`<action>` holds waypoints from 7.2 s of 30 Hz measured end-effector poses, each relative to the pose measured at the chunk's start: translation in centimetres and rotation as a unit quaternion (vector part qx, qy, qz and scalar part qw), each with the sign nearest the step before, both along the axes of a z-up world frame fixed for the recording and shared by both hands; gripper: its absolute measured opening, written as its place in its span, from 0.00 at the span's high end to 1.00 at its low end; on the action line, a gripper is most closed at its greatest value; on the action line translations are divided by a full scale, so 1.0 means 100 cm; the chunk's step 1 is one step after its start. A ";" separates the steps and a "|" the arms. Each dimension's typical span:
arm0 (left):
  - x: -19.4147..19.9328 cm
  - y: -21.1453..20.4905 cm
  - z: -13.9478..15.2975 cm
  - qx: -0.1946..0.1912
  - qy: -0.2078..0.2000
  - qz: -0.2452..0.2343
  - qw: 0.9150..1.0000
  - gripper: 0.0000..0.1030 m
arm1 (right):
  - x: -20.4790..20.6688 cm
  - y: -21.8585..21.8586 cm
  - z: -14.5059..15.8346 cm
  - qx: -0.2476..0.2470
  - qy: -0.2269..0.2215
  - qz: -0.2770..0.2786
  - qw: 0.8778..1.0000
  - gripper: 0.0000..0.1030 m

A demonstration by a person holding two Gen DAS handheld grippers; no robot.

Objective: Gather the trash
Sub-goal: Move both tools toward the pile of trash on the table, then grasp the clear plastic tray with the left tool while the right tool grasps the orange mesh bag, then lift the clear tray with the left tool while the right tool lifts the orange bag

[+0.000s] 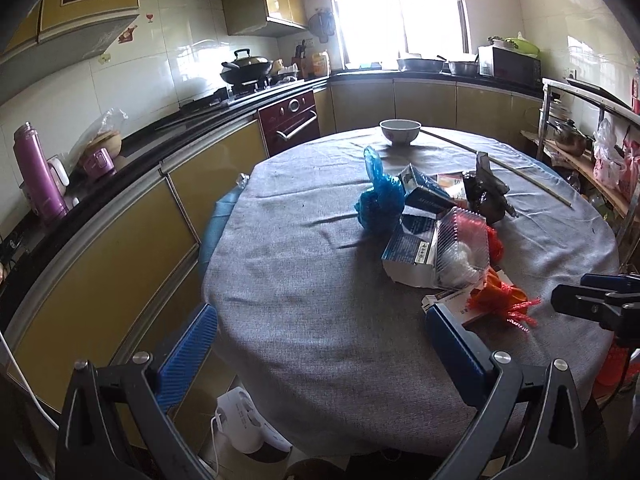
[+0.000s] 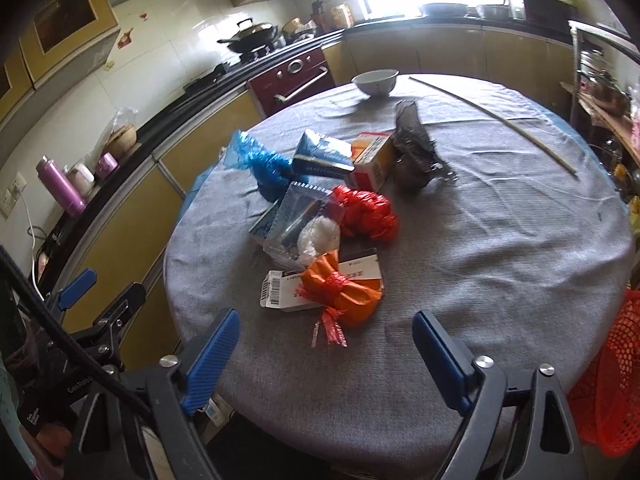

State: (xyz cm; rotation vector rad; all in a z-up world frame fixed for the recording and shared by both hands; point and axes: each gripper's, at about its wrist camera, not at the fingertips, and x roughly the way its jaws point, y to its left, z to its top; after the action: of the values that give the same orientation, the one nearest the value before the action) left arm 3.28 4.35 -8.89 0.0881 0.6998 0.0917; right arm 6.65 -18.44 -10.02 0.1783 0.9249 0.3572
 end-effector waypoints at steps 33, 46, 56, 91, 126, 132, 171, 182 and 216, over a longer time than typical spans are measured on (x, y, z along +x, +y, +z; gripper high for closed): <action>0.054 -0.009 -0.041 -0.001 0.080 -0.012 0.997 0.00 | 0.083 0.031 -0.069 -0.025 0.018 0.079 0.996 0.60; 0.092 -0.064 -0.031 -0.049 0.103 -0.090 0.989 0.00 | 0.074 -0.054 -0.072 0.043 0.022 0.017 0.999 0.61; 0.133 -0.121 -0.049 -0.024 0.136 -0.102 0.985 0.00 | 0.055 -0.112 -0.069 0.089 0.001 -0.017 0.996 0.61; 0.103 -0.116 -0.022 -0.054 0.086 -0.147 0.984 0.55 | 0.045 -0.116 -0.078 0.091 0.009 -0.004 0.996 0.43; 0.086 -0.177 -0.024 -0.020 0.101 -0.213 0.972 0.55 | 0.026 -0.158 -0.082 0.082 0.000 -0.039 0.996 0.38; 0.086 -0.173 -0.024 -0.024 0.102 -0.211 0.972 0.55 | 0.023 -0.141 -0.086 0.009 -0.023 -0.031 0.999 0.59; 0.087 -0.236 -0.023 -0.028 0.137 -0.278 0.950 0.53 | 0.025 -0.203 -0.072 0.018 -0.036 -0.060 0.997 0.35; 0.088 -0.223 -0.019 -0.040 0.135 -0.273 0.952 0.53 | 0.023 -0.200 -0.080 -0.029 -0.041 -0.077 0.996 0.65; 0.092 -0.207 -0.013 -0.062 0.130 -0.270 0.952 0.53 | 0.045 -0.164 -0.066 -0.132 0.086 0.047 0.986 0.65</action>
State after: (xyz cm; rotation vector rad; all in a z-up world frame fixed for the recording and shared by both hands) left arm 12.49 -16.38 -10.22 0.1703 0.9201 -0.4976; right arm 11.13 -34.80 -16.63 -0.0788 1.1447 0.3067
